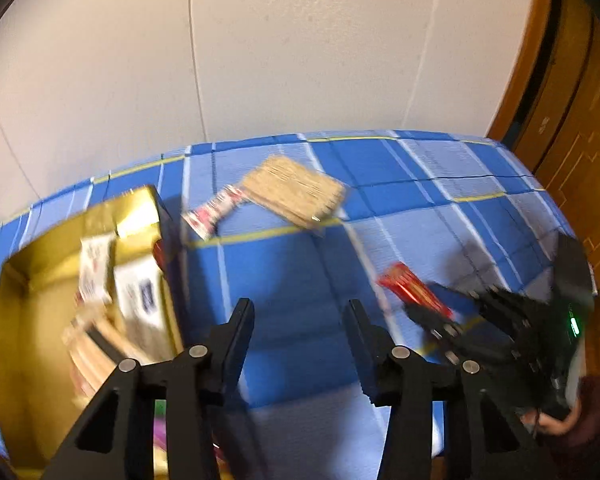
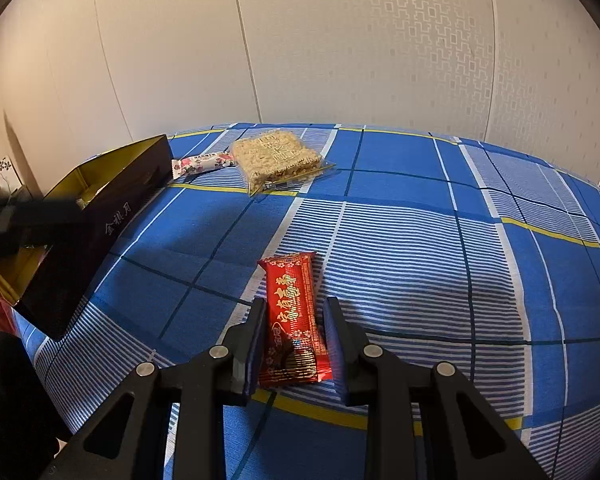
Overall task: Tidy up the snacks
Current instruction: 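Move the left gripper to the pink-flowered candy and grasp it, then lift the pink-flowered candy with the left gripper while the right holds the red candy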
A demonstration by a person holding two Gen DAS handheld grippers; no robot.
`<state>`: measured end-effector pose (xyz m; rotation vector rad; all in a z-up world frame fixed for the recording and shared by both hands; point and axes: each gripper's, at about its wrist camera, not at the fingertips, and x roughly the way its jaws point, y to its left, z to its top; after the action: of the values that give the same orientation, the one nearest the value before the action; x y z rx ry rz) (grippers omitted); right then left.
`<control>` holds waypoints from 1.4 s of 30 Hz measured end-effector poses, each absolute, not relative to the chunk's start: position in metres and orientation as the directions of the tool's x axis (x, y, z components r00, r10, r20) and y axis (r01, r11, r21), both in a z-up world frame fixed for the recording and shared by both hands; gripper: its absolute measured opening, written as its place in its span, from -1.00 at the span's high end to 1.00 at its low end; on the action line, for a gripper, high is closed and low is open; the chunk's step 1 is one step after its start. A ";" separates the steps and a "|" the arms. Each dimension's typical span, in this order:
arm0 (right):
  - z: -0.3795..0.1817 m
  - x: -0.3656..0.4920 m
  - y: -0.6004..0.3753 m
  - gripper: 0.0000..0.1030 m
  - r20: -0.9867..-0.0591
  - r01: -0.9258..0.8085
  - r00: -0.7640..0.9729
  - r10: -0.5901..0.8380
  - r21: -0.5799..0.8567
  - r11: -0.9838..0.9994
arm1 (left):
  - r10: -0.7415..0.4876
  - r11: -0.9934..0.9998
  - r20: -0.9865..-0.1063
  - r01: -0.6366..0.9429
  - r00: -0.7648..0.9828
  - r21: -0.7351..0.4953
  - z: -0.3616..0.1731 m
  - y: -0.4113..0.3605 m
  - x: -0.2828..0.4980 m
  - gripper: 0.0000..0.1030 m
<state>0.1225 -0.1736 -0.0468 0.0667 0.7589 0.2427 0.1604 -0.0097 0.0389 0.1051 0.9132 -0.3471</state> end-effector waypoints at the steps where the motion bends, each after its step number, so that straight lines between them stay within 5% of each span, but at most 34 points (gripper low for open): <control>1: -0.047 0.122 -0.174 0.44 -0.673 -0.194 0.699 0.242 0.147 0.970 | -0.234 0.941 -0.794 0.335 0.561 -0.040 0.042 -0.008 0.170 0.15; 4: -0.047 0.122 -0.174 0.44 -0.672 -0.195 0.699 0.244 0.150 0.969 | -0.144 0.944 -0.823 0.326 0.549 0.052 0.043 -0.005 0.207 0.35; 12: -0.046 0.124 -0.178 0.44 -0.668 -0.199 0.694 0.268 0.179 0.963 | -0.012 0.892 -0.885 0.405 0.465 0.201 0.017 -0.023 0.264 0.36; 24: -0.048 0.126 -0.183 0.44 -0.659 -0.207 0.686 0.308 0.229 0.951 | 0.089 0.848 -0.914 0.451 0.396 0.278 -0.019 -0.032 0.318 0.35; 31: -0.048 0.128 -0.184 0.44 -0.656 -0.209 0.684 0.319 0.243 0.947 | 0.121 0.829 -0.894 0.452 0.432 0.330 -0.020 -0.032 0.313 0.54; 42: -0.048 0.125 -0.181 0.44 -0.662 -0.205 0.688 0.299 0.218 0.954 | -0.054 0.871 -0.927 0.471 0.372 0.138 0.000 -0.025 0.264 0.61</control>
<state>0.1254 -0.1813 -0.0475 0.1300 0.7623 0.2825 0.2639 -0.0253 0.0001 0.4164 1.1480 -0.3497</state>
